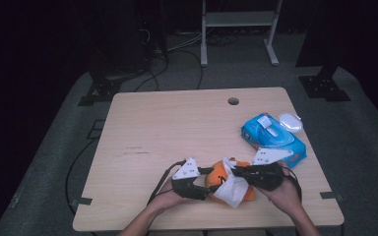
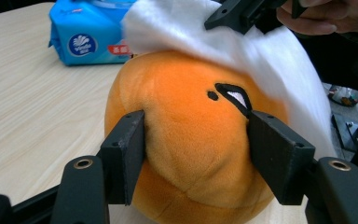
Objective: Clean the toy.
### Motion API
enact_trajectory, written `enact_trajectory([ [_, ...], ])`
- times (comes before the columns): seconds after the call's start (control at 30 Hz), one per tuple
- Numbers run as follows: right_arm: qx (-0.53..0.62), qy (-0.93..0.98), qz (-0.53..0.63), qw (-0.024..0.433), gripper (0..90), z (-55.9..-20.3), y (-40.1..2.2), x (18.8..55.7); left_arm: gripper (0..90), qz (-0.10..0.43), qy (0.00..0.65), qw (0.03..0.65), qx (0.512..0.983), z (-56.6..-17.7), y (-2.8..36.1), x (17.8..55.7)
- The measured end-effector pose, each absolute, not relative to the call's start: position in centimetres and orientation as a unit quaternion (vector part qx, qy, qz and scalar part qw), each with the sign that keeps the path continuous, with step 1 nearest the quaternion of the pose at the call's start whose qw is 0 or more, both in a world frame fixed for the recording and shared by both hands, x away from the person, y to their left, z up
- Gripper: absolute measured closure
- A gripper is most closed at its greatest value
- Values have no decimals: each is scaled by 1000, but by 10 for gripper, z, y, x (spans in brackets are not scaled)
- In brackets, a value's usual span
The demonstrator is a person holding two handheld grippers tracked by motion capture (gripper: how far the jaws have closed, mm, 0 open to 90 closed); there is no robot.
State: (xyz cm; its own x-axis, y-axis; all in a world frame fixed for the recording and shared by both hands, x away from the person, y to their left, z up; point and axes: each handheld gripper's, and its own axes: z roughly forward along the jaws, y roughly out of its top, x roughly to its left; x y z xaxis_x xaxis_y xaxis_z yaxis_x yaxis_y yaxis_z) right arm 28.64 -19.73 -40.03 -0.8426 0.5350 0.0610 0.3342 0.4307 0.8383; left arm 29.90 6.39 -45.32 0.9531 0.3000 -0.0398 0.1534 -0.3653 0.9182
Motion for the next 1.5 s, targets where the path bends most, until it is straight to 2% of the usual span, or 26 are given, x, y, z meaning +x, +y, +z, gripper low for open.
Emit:
enact_trajectory([
  [0.1, 237, 853, 449, 124, 859, -397, -182, 287, 378, 68, 136, 540, 828, -452, 65, 299],
  [0.2, 248, 850, 450, 120, 860, -399, -187, 292, 366, 63, 138, 541, 827, -451, 67, 301],
  [0.27, 255, 850, 449, 108, 861, -403, -192, 292, 300, 58, 150, 541, 826, -449, 66, 303],
  [0.33, 251, 856, 444, 89, 861, -406, -196, 290, 188, 43, 172, 532, 828, -449, 65, 305],
  [0.37, 246, 858, 444, 81, 861, -406, -197, 288, 177, 34, 172, 532, 828, -450, 64, 304],
  [0.4, 241, 861, 441, 76, 862, -405, -198, 285, 178, 32, 165, 530, 831, -450, 64, 303],
  [0.6, 221, 858, 457, 76, 860, -394, -194, 275, 326, 53, 127, 528, 838, -447, 59, 296],
  [0.8, 207, 864, 450, 92, 859, -391, -174, 276, 340, 71, 107, 520, 845, -446, 58, 292],
  [0.97, 256, 846, 452, 117, 859, -392, -203, 287, 339, 62, 111, 525, 841, -448, 60, 294],
  [1.17, 281, 845, 446, 95, 861, -402, -221, 289, 253, 42, 134, 535, 833, -443, 63, 300],
  [1.23, 276, 846, 447, 88, 862, -403, -218, 287, 256, 37, 135, 540, 830, -441, 63, 299],
  [1.4, 252, 852, 451, 84, 862, -397, -203, 283, 338, 43, 123, 536, 834, -443, 61, 297],
  [1.5, 235, 856, 452, 88, 861, -393, -185, 280, 350, 70, 102, 531, 838, -443, 56, 291],
])
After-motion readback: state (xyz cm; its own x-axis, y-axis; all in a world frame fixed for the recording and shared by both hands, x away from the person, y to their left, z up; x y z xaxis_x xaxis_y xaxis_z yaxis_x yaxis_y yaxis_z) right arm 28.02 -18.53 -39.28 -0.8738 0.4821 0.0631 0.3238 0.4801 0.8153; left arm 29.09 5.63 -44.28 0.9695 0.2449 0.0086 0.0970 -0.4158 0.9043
